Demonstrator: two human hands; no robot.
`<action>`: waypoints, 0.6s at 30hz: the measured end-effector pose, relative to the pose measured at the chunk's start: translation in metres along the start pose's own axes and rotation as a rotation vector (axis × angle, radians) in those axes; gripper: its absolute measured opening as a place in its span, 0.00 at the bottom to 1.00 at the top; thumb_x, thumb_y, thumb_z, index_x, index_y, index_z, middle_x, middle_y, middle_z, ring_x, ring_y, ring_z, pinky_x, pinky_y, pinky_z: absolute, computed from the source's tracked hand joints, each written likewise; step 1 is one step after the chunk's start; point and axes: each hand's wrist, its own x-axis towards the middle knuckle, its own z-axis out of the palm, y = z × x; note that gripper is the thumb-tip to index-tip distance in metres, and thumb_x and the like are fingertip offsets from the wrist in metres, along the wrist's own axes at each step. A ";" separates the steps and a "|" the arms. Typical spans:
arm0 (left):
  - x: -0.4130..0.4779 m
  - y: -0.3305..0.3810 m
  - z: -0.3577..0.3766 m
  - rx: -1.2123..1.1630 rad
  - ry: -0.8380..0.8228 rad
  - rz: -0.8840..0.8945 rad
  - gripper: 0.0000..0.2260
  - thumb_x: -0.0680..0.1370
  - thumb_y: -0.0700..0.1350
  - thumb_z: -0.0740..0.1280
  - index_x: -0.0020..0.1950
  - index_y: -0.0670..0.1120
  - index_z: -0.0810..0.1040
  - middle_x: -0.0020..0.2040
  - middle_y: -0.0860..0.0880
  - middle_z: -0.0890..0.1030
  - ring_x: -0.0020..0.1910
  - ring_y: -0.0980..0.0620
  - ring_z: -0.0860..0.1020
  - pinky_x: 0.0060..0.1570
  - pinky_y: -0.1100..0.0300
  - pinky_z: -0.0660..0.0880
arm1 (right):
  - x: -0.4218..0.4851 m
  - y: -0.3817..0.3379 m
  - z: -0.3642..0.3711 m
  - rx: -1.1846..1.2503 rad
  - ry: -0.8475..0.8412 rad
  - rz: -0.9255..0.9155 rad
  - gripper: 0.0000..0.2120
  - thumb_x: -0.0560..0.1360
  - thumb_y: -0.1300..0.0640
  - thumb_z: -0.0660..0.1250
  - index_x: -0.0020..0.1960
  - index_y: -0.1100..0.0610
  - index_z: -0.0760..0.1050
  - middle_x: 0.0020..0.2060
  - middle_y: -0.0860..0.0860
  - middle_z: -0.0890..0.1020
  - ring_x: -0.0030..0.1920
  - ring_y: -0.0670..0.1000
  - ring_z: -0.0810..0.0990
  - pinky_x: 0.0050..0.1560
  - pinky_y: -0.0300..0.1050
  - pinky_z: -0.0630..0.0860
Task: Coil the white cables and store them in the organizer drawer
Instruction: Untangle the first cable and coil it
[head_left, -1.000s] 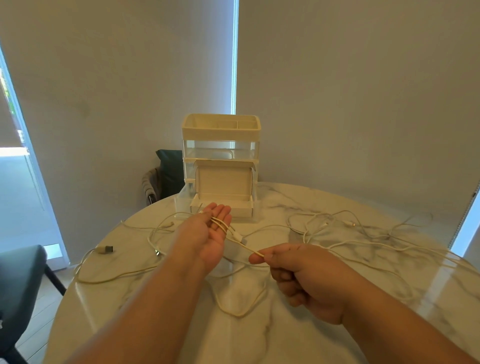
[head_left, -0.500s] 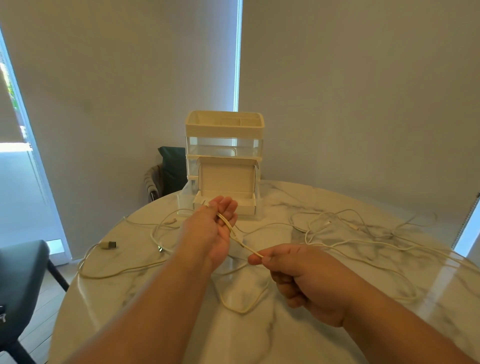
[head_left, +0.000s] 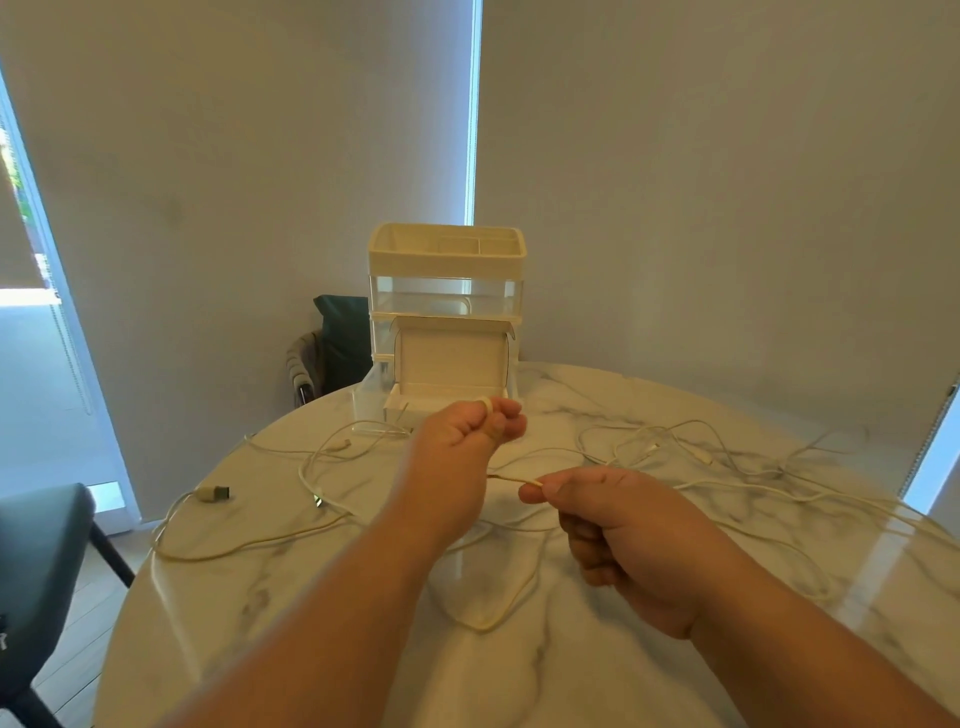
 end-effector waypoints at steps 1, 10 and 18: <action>-0.001 -0.001 0.000 0.028 -0.016 0.010 0.09 0.82 0.41 0.62 0.51 0.50 0.82 0.48 0.52 0.86 0.52 0.57 0.83 0.62 0.52 0.74 | 0.000 -0.001 0.000 0.006 0.016 -0.011 0.09 0.78 0.59 0.65 0.51 0.63 0.82 0.26 0.49 0.63 0.26 0.46 0.59 0.27 0.39 0.57; -0.013 0.004 0.015 0.332 -0.265 0.078 0.11 0.83 0.46 0.60 0.49 0.53 0.81 0.36 0.55 0.80 0.39 0.59 0.78 0.43 0.62 0.74 | -0.004 -0.007 -0.005 -0.192 0.252 -0.173 0.07 0.74 0.57 0.70 0.40 0.59 0.82 0.23 0.40 0.74 0.24 0.39 0.71 0.35 0.40 0.63; -0.019 0.013 0.020 0.322 -0.444 0.026 0.10 0.79 0.42 0.60 0.40 0.45 0.78 0.35 0.57 0.77 0.36 0.62 0.73 0.40 0.67 0.70 | -0.003 -0.011 -0.014 -0.516 0.396 -0.333 0.09 0.76 0.51 0.67 0.38 0.50 0.82 0.32 0.45 0.82 0.30 0.41 0.75 0.35 0.41 0.71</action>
